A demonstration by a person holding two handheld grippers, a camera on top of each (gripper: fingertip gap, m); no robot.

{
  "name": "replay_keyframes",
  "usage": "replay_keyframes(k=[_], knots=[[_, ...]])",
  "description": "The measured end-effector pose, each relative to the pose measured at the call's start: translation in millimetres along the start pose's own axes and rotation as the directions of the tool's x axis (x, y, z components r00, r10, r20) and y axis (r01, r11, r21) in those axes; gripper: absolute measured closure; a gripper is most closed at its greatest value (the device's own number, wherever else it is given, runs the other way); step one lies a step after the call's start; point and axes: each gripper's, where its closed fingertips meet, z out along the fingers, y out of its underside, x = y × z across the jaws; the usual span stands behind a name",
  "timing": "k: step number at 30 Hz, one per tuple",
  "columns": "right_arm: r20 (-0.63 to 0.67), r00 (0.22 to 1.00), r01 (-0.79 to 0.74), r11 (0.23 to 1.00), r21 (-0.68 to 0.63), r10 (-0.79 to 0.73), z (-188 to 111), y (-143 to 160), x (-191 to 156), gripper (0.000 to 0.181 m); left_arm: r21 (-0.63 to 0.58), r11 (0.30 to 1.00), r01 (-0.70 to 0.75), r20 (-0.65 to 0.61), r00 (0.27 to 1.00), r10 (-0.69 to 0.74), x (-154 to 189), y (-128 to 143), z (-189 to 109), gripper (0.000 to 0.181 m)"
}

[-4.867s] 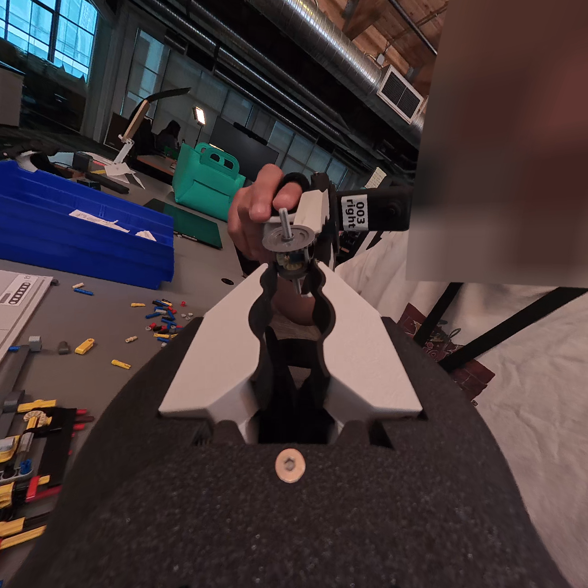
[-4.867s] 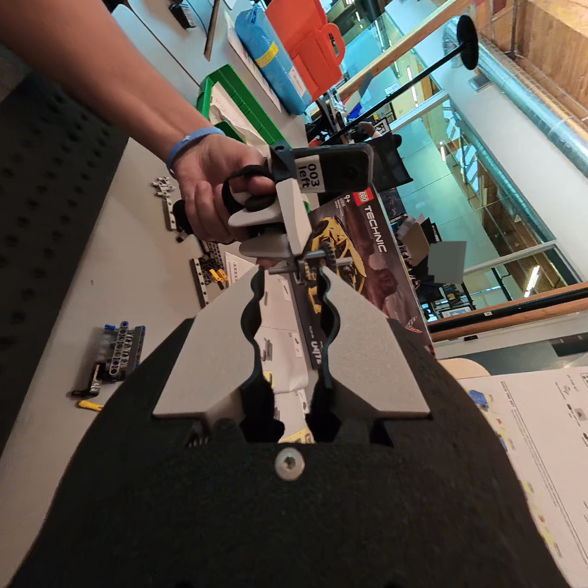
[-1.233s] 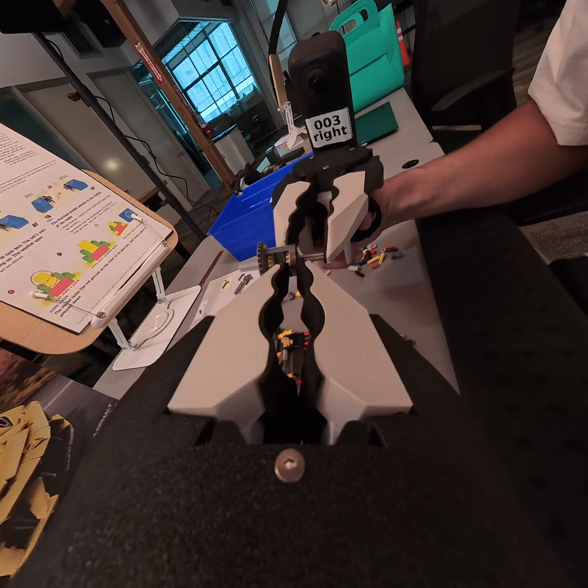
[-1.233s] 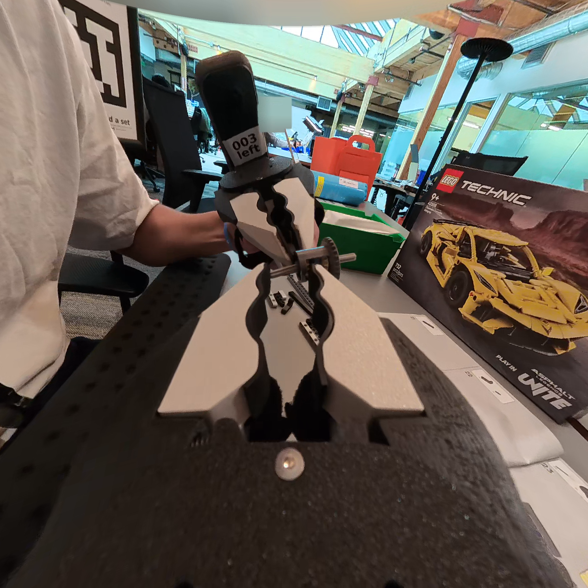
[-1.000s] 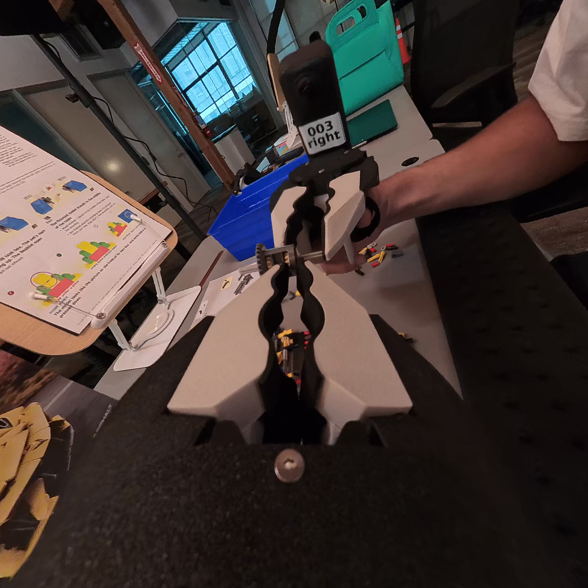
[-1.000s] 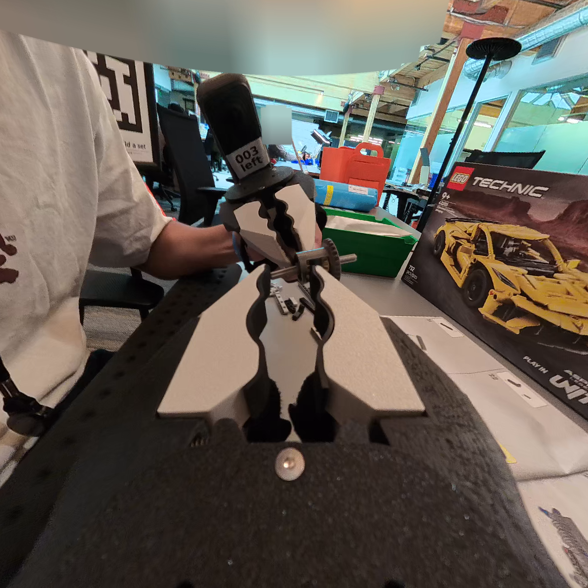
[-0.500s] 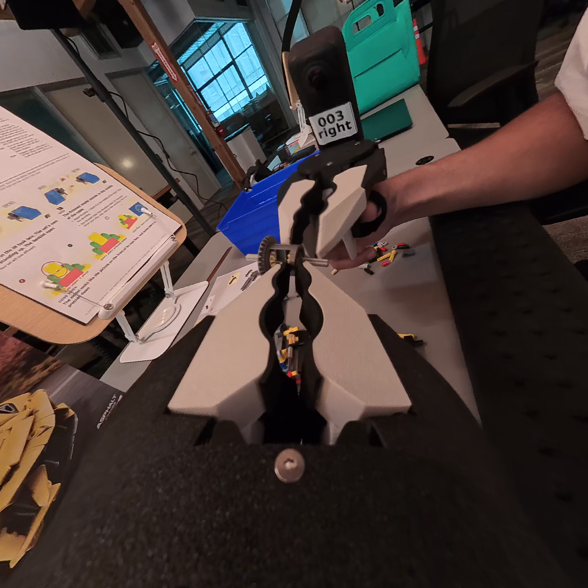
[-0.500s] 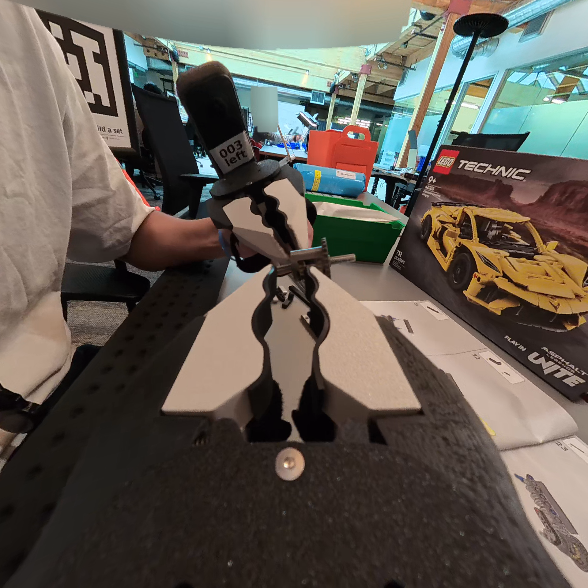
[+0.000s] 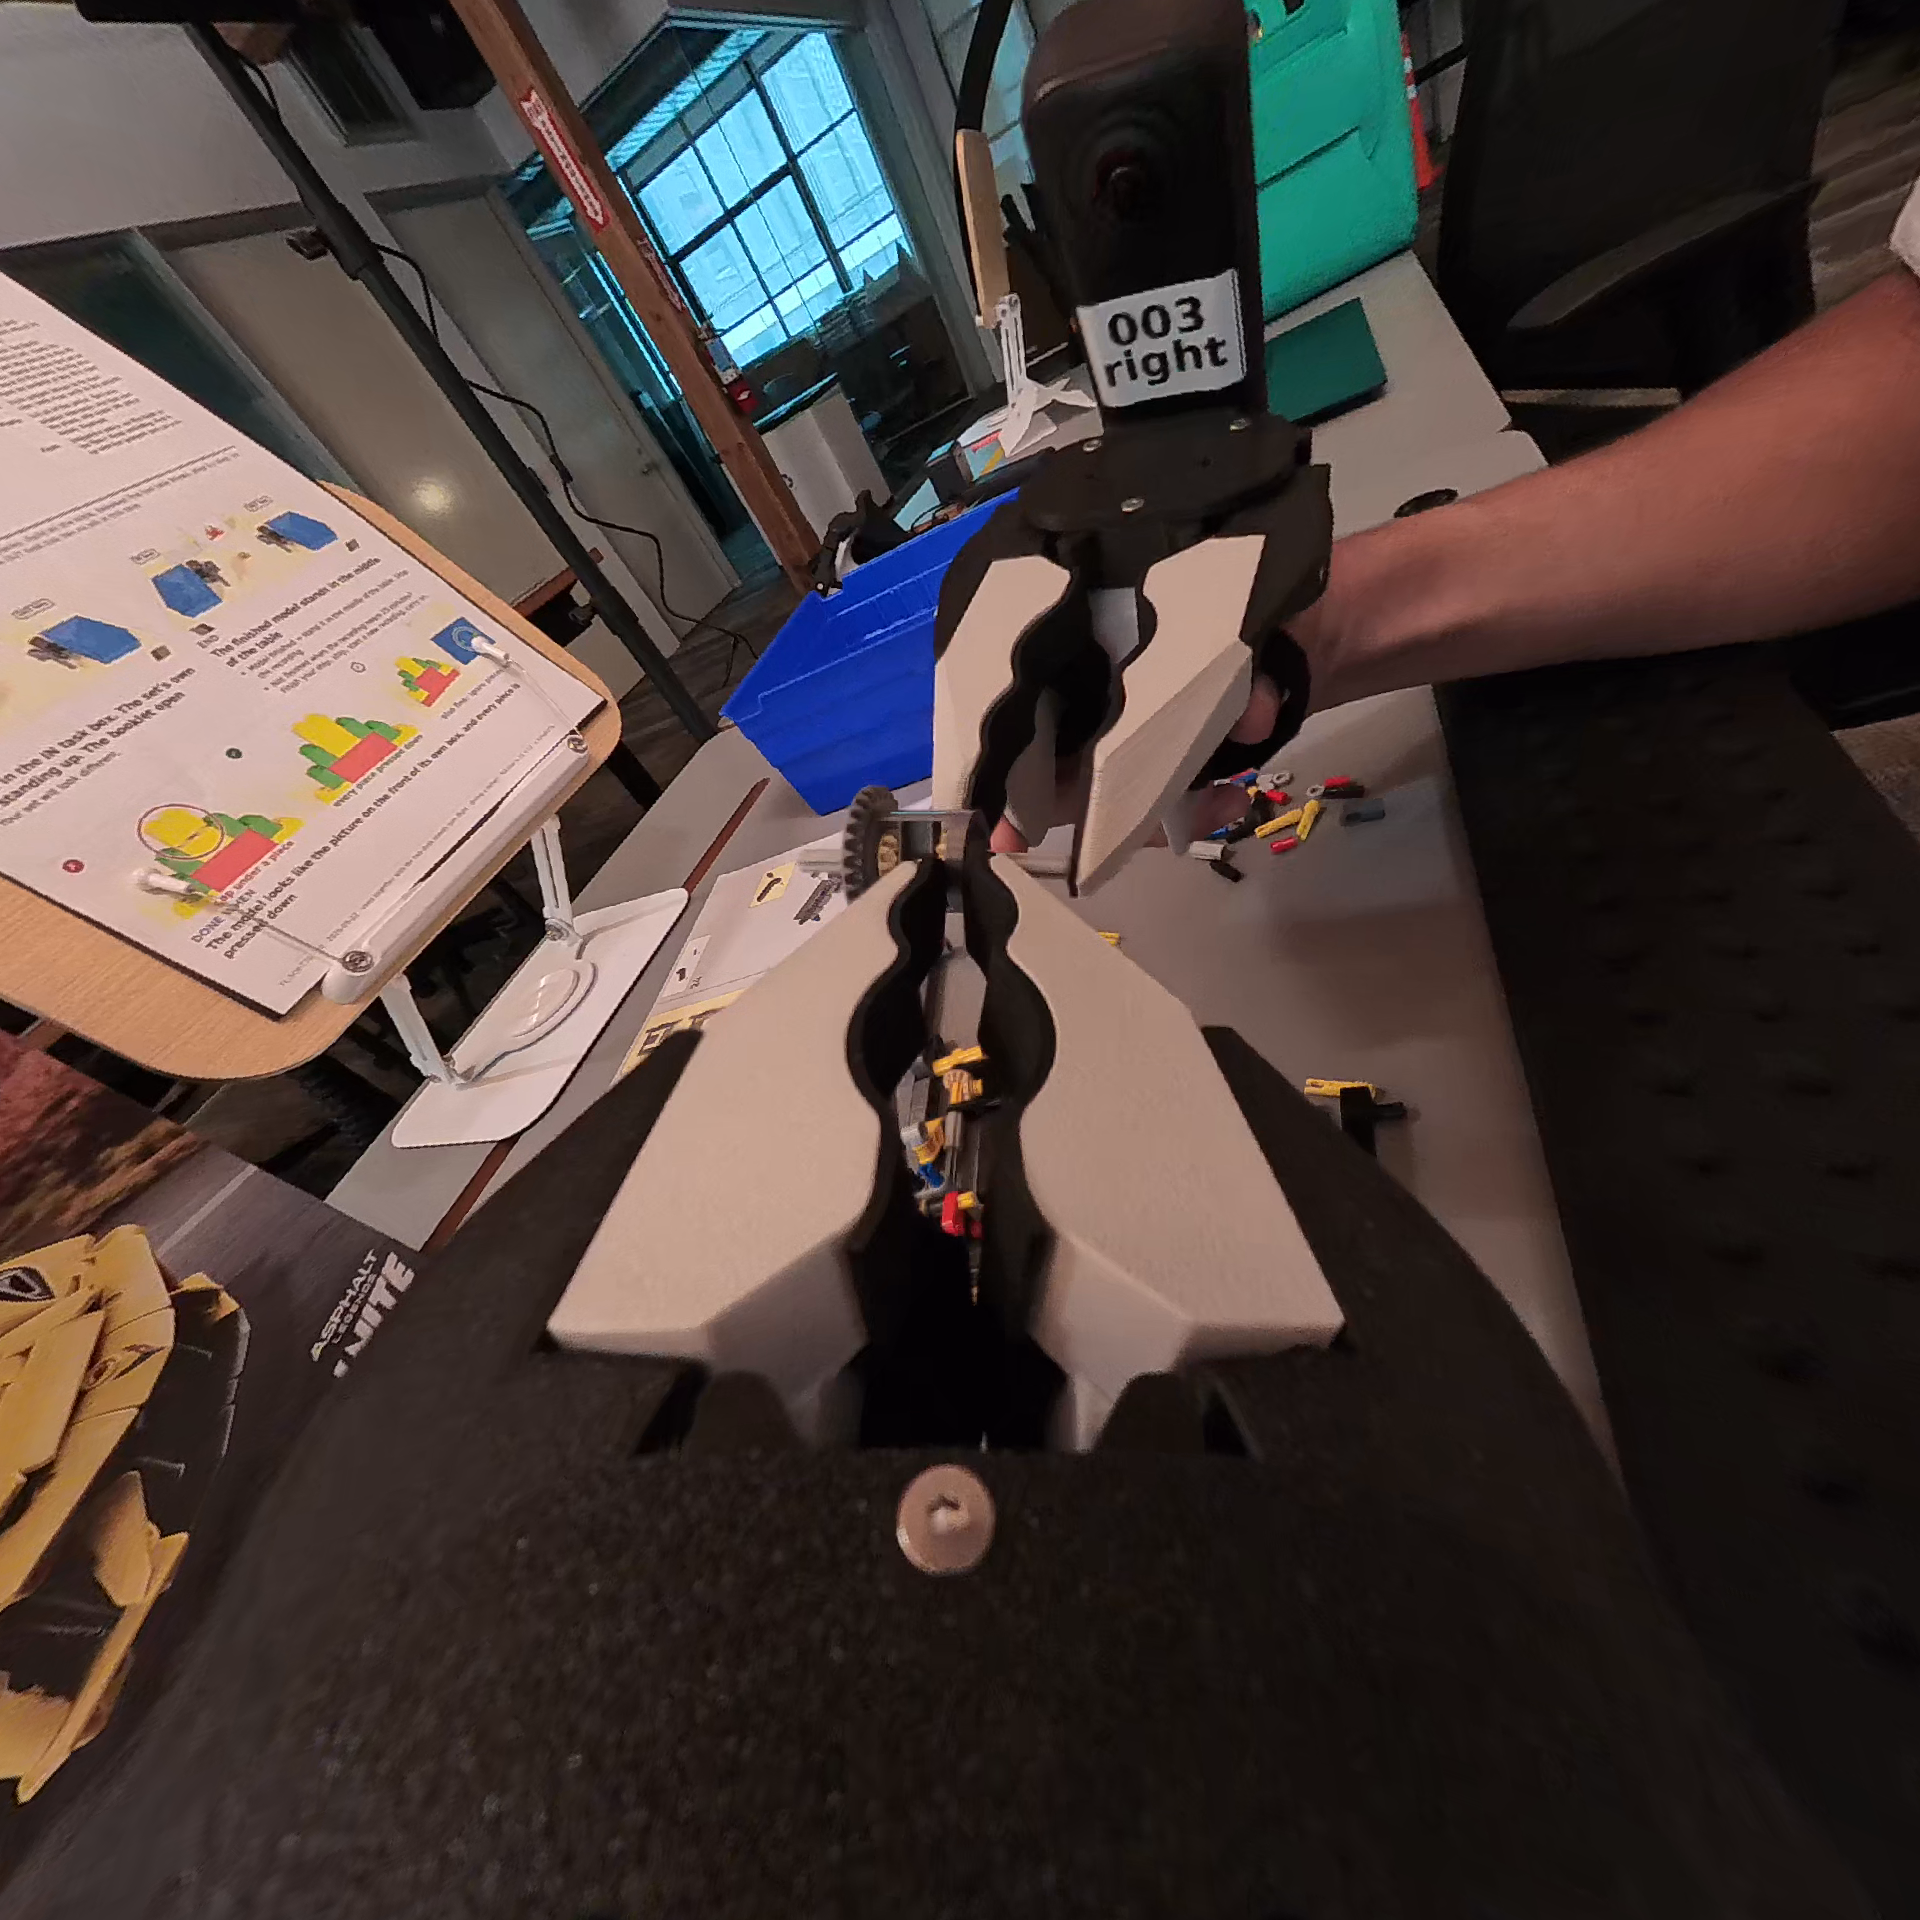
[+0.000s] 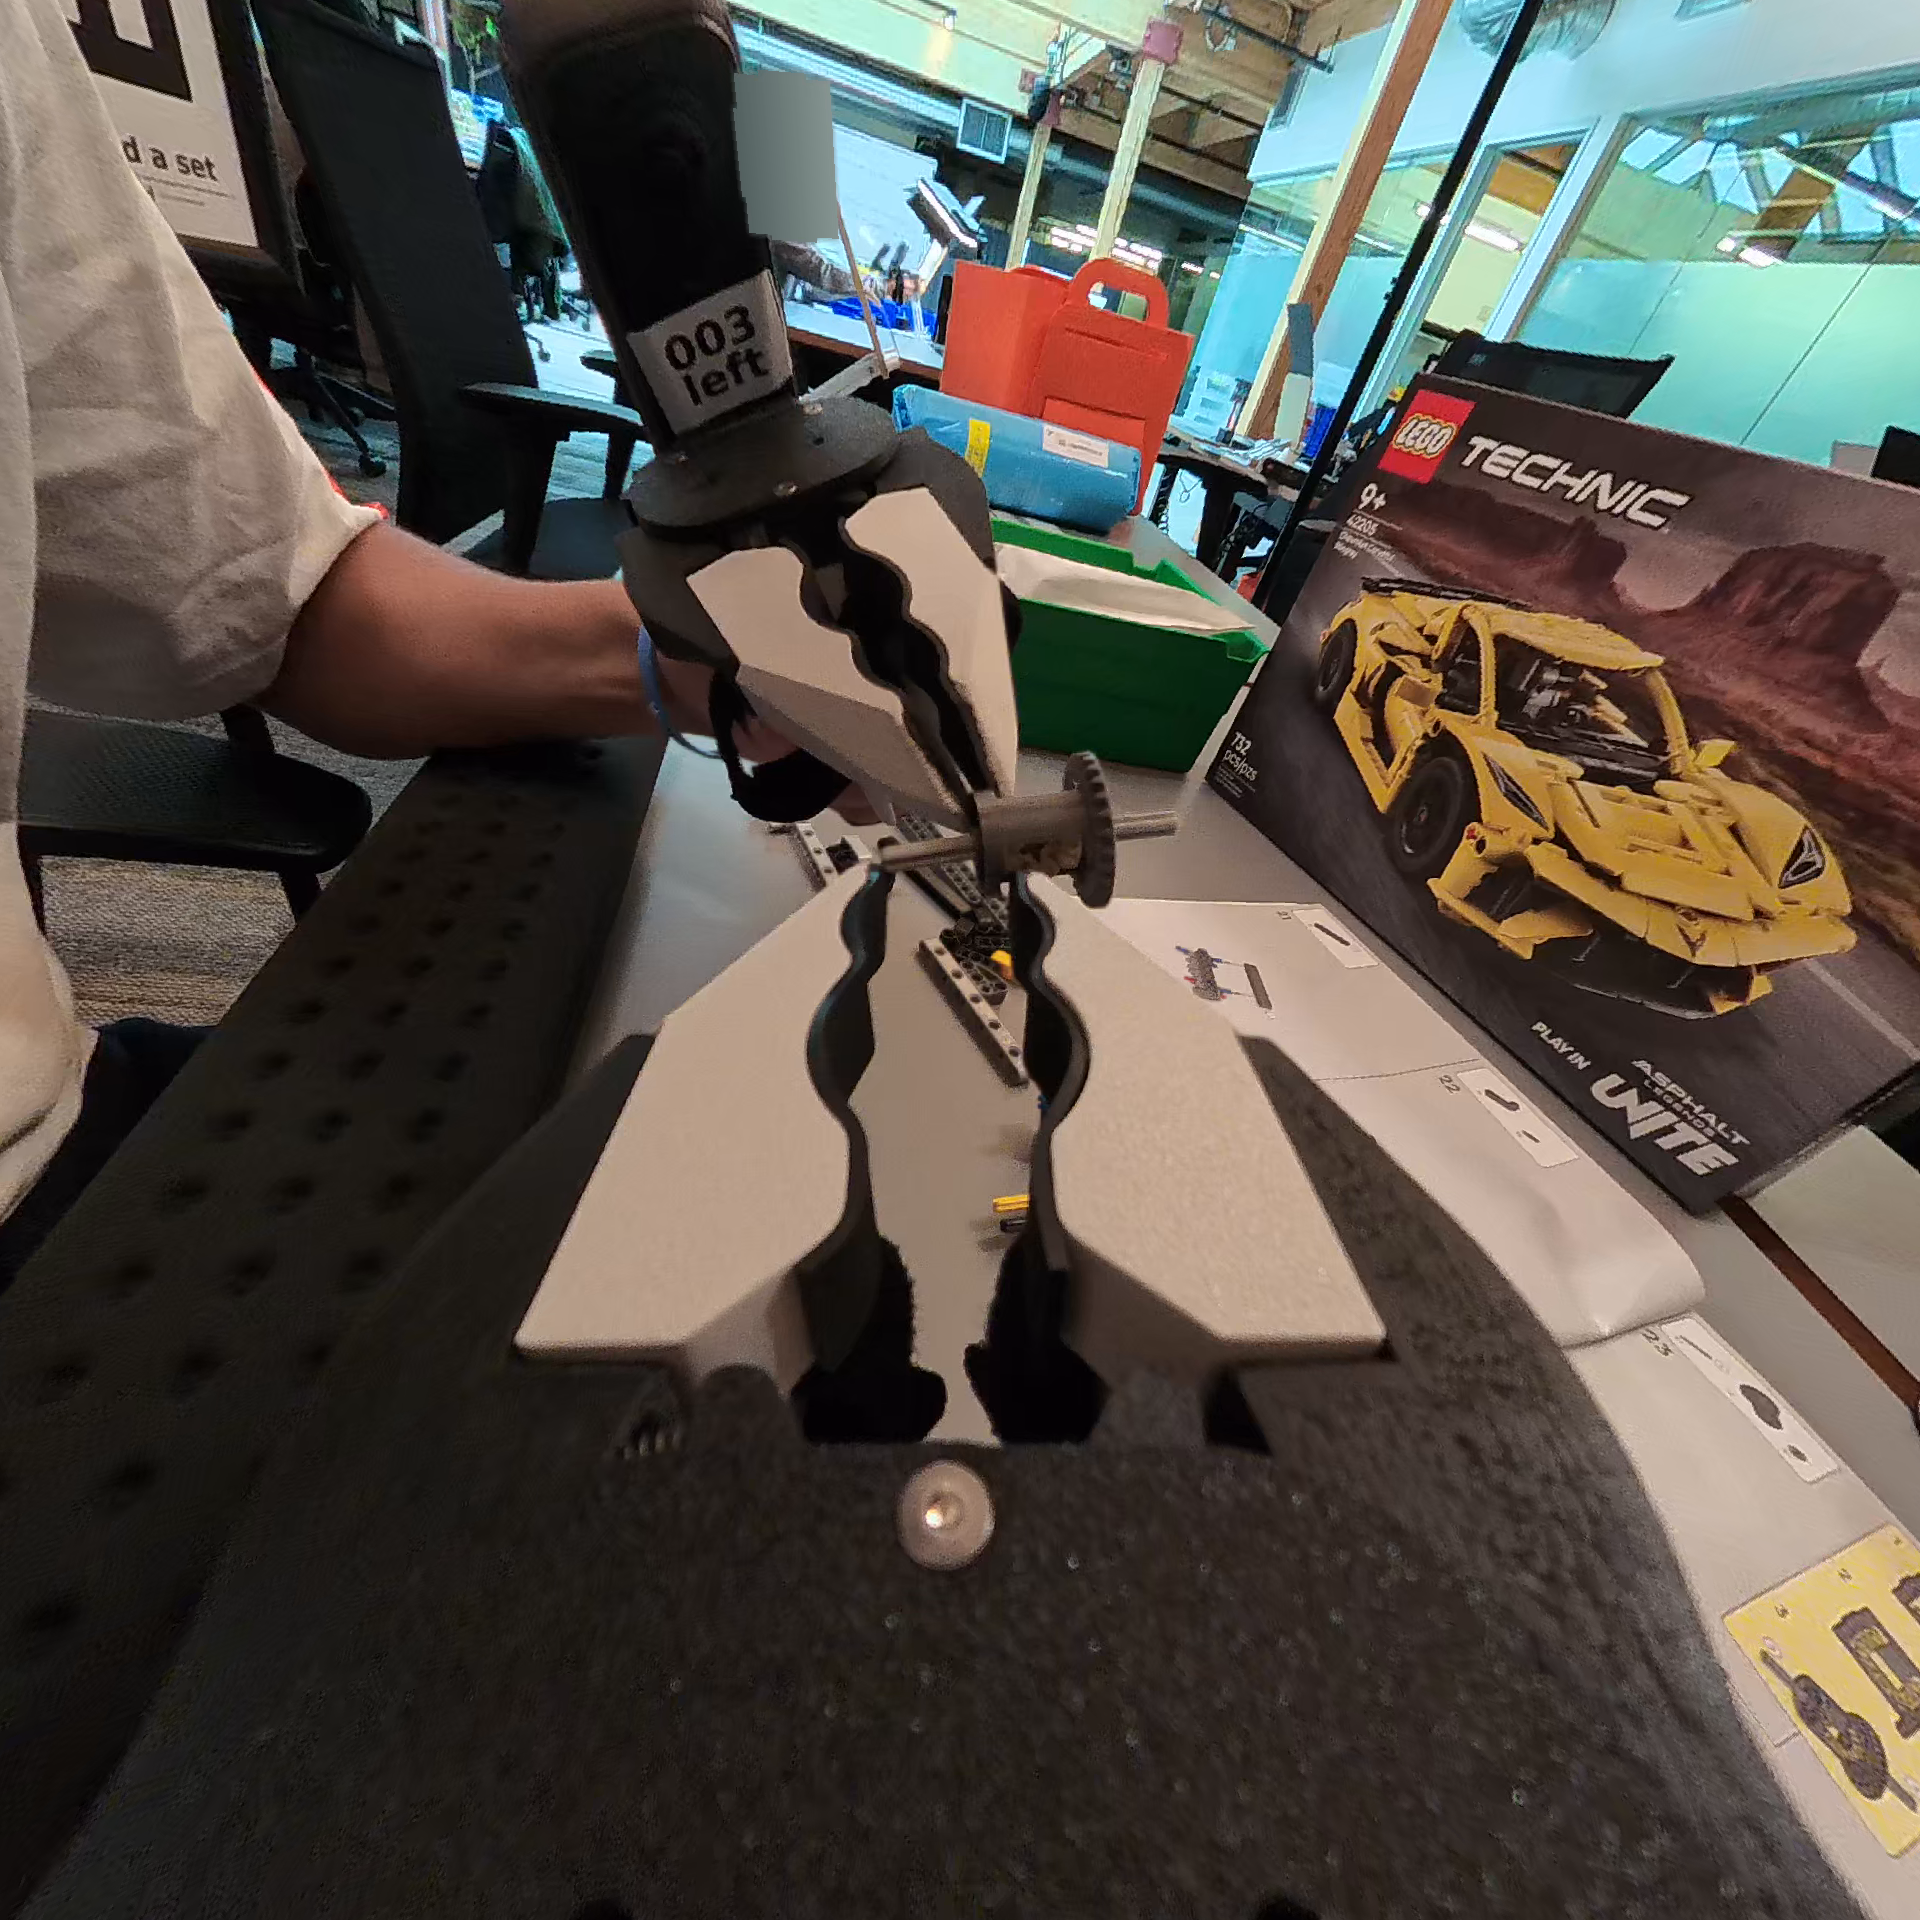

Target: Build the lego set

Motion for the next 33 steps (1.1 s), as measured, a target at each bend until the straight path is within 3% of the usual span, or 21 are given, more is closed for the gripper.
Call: replay_keyframes(k=[17,18,20,22,27,33], knots=[[0.035,0.999,0.023,0.997,-0.076,-0.020,1.7,10.2,-4.9,0.160,-0.032,0.999,-0.032,-0.055,0.998,0.030,11.7,4.9,0.9,0.179],[-0.008,0.999,0.042,0.996,-0.084,-0.043,0.9,11.6,1.2,0.178,-0.020,0.999,-0.038,-0.076,0.996,0.037,16.4,2.8,1.2,0.178],[-0.004,0.999,0.053,0.996,-0.078,-0.053,-1.2,9.4,1.9,0.179,-0.010,0.998,-0.063,-0.055,0.997,0.063,17.1,-0.5,2.1,0.178],[-0.010,0.999,0.048,0.999,-0.018,-0.048,-2.3,-1.5,0.6,0.178,0.029,0.997,-0.075,-0.038,0.996,0.076,16.3,-10.4,-0.2,0.179],[-0.010,1.000,0.020,0.999,-0.047,-0.020,2.8,6.5,3.8,0.175,-0.001,0.999,-0.045,-0.028,0.999,0.045,8.5,-1.9,-0.1,0.179],[0.059,0.997,-0.034,0.995,-0.091,0.040,6.2,17.5,-5.9,0.151,-0.022,0.997,-0.077,-0.010,0.997,0.077,6.5,3.6,1.4,0.179]])
